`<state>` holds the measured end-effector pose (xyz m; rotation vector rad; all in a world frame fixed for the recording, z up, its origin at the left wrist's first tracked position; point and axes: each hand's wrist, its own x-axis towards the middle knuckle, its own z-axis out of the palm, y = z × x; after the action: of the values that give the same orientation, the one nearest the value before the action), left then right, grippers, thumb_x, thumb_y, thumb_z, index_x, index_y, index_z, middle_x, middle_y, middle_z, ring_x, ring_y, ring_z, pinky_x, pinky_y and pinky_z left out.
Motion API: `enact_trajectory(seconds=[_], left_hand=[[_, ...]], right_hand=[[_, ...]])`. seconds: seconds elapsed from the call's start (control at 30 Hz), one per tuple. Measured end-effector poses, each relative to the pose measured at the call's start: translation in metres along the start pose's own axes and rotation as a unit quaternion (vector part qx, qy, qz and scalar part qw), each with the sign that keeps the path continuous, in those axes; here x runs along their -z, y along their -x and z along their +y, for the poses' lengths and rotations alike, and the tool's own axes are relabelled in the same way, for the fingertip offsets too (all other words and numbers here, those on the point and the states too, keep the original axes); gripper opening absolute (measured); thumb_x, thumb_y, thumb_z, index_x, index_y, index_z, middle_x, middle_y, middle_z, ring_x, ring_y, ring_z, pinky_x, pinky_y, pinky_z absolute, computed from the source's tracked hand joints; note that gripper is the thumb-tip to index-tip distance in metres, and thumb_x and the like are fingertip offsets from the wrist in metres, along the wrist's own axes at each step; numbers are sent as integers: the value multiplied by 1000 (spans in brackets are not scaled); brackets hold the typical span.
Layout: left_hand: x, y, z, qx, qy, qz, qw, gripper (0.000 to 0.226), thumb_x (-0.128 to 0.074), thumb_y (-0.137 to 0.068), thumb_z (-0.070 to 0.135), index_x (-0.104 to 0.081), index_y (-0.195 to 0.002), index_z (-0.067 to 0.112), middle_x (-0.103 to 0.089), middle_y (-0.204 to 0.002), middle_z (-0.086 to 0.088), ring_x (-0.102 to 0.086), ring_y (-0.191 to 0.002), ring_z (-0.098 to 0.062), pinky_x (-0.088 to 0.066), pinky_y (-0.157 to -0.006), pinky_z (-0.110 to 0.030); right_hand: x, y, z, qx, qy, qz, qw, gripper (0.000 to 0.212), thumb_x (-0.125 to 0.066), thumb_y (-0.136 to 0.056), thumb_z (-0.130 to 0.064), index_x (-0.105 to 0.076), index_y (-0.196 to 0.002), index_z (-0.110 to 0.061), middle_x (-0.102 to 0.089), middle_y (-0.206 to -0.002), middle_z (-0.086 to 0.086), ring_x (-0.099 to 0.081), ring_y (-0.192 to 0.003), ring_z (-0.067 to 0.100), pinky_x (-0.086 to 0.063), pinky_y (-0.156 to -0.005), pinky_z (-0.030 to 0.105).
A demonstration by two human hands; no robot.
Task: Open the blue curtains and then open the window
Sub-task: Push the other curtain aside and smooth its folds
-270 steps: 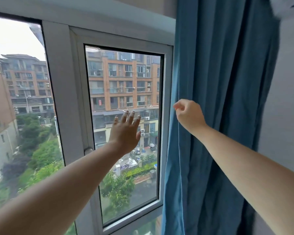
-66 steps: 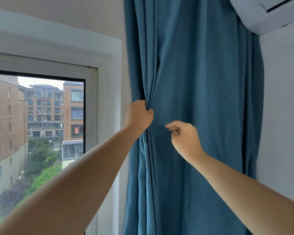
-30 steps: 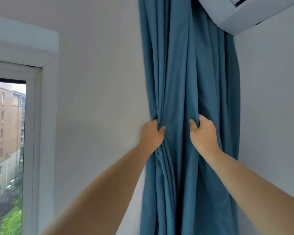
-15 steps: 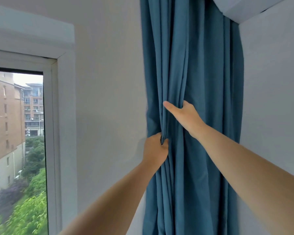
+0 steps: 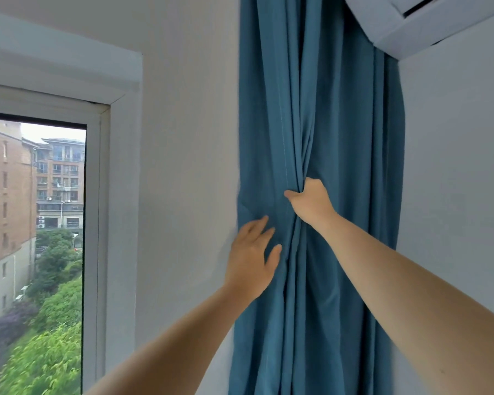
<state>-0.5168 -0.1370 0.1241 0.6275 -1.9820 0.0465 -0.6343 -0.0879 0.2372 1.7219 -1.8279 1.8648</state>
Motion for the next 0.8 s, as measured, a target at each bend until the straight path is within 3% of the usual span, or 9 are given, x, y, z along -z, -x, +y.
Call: enact_trajectory(seconds=[0.07,0.17,0.27,0.33,0.4,0.47,0.57,0.63,0.8], left_hand=[[3,-4,-4,36,-4,36,999,50,-42,-96,30,-33,-143,15,-17,-156,2,-14,-143,-15,-11,-118,-28],[-1,-13,-6,59,-8,6,998,58,-36,-98,25,-9,-148,13,-3,-158,0,-1,-145,-14,1,-116,-23],[-6,-18,-5,44,-60,-29,997,60,-29,-99,27,2,-148,11,7,-158,-2,8,-145,-14,4,-118,-27],[-11,-22,-2,40,-95,-43,994,60,-25,-100,29,7,-147,10,11,-157,-3,12,-144,-16,4,-118,-30],[-15,-27,0,41,-123,-50,990,61,-23,-100,31,8,-147,10,13,-157,-4,14,-144,-17,3,-119,-33],[-19,-32,0,36,-151,-54,986,61,-21,-100,33,10,-147,10,14,-157,-5,15,-144,-18,3,-119,-34],[-26,-40,-3,5,-191,-58,980,63,-11,-96,42,10,-147,12,13,-157,-4,15,-144,-18,3,-118,-34],[-30,-45,-6,-15,-210,-59,976,72,4,-87,51,10,-147,13,12,-157,-4,14,-144,-18,4,-117,-35],[-38,-51,-11,-84,-282,-83,952,80,6,-80,63,16,-143,15,10,-157,-5,11,-145,-24,0,-117,-44]], right_hand=[[0,0,3,16,10,0,1000,22,-53,-89,-4,-51,-111,-1,-58,-103,6,-54,-88,16,-46,-68,22],[0,0,6,35,11,5,999,29,-52,-90,-2,-45,-117,-5,-54,-109,3,-51,-94,15,-44,-70,19],[0,-1,11,59,60,36,996,21,-56,-88,-5,-50,-108,-3,-61,-108,9,-57,-90,20,-50,-75,29],[2,-1,14,113,191,102,970,20,-64,-84,-14,-52,-94,-2,-61,-100,13,-57,-90,27,-52,-79,40],[6,-2,21,172,319,166,917,31,-72,-77,-25,-58,-92,-1,-55,-116,15,-49,-108,31,-44,-90,41],[11,-4,26,189,351,203,894,39,-75,-73,-31,-61,-94,-1,-42,-136,19,-38,-124,35,-33,-101,46],[17,-11,34,165,343,207,901,42,-74,-73,-35,-57,-96,-4,-20,-151,19,-19,-139,36,-16,-113,52],[21,-18,38,133,320,200,916,53,-74,-73,-40,-51,-108,-7,-6,-155,17,-7,-143,33,-5,-115,52],[35,-33,48,88,301,186,931,97,-72,-70,-49,-20,-142,-11,7,-156,14,5,-144,30,-4,-114,56]])
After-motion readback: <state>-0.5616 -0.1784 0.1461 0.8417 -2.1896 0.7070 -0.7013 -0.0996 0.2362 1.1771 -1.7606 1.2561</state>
